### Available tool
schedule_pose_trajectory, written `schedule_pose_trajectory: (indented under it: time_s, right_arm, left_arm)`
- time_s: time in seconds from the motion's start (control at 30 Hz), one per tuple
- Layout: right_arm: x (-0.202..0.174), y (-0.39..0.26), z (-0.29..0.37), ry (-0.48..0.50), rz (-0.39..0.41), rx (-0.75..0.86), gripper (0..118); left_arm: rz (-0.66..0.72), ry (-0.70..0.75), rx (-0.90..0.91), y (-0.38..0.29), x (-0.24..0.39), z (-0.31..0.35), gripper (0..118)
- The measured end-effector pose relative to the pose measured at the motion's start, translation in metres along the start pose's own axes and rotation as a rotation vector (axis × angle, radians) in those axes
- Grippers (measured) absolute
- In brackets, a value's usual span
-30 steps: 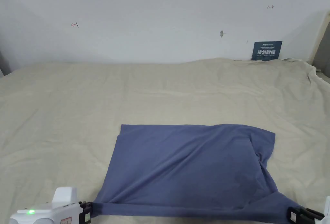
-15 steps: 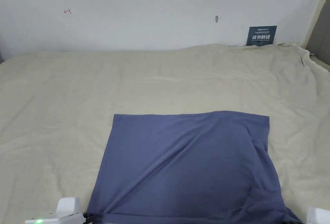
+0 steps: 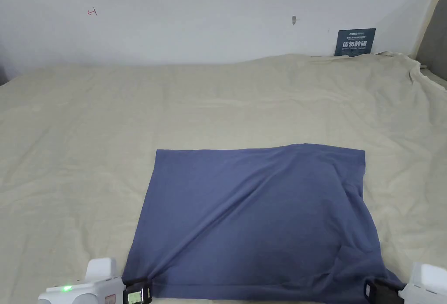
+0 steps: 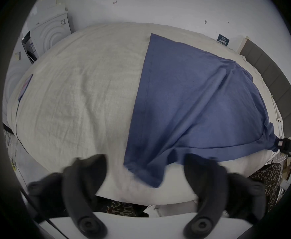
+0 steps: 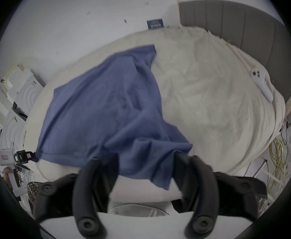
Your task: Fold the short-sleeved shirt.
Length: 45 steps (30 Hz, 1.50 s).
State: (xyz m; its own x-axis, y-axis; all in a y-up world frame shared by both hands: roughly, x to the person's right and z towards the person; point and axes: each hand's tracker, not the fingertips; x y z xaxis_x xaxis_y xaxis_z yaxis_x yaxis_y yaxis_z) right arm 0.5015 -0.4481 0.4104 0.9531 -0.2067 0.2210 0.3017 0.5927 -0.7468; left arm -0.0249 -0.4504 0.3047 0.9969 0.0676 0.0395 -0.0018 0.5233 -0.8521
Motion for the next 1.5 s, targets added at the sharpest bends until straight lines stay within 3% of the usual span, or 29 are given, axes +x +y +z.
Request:
schedule_pose_trajectory:
  time_s: [0.23, 0.43, 0.6, 0.63, 0.7, 0.77, 0.83, 1.33, 1.4, 1.5]
  right_arm:
    - [-0.048, 0.043, 0.066, 0.017, 0.047, 0.239, 101]
    - [-0.077, 0.062, 0.091, -0.025, 0.150, 0.408, 101]
    - [-0.094, 0.062, 0.099, -0.056, 0.203, 0.491, 99]
    - [-0.094, 0.062, 0.098, -0.060, 0.219, 0.507, 96]
    - [-0.098, 0.060, 0.100, -0.072, 0.245, 0.540, 76]
    - [-0.101, 0.058, 0.101, -0.078, 0.245, 0.552, 34]
    - [-0.100, 0.056, 0.102, -0.077, 0.239, 0.570, 3]
    - [-0.094, 0.052, 0.110, -0.046, 0.220, 0.571, 0]
    - [-0.091, 0.051, 0.110, -0.045, 0.218, 0.563, 0]
    - [-0.087, 0.049, 0.108, -0.046, 0.209, 0.552, 0]
  left_arm:
    - [0.002, -0.032, 0.236, 0.033, 0.018, 0.056, 111]
    - [-0.022, -0.010, 0.384, 0.057, 0.038, 0.091, 109]
    - [-0.027, -0.005, 0.519, 0.055, 0.051, 0.104, 95]
    - [-0.024, -0.016, 0.550, 0.052, 0.053, 0.107, 88]
    - [-0.009, -0.023, 0.587, 0.048, 0.056, 0.110, 70]
    - [-0.007, -0.036, 0.613, 0.043, 0.058, 0.112, 32]
    - [-0.008, -0.055, 0.621, 0.039, 0.057, 0.111, 0]
    - [-0.004, -0.055, 0.397, 0.032, 0.036, 0.092, 3]
    - [0.003, -0.050, 0.331, 0.032, 0.030, 0.084, 15]
    - [0.033, -0.040, 0.238, 0.028, 0.019, 0.069, 67]
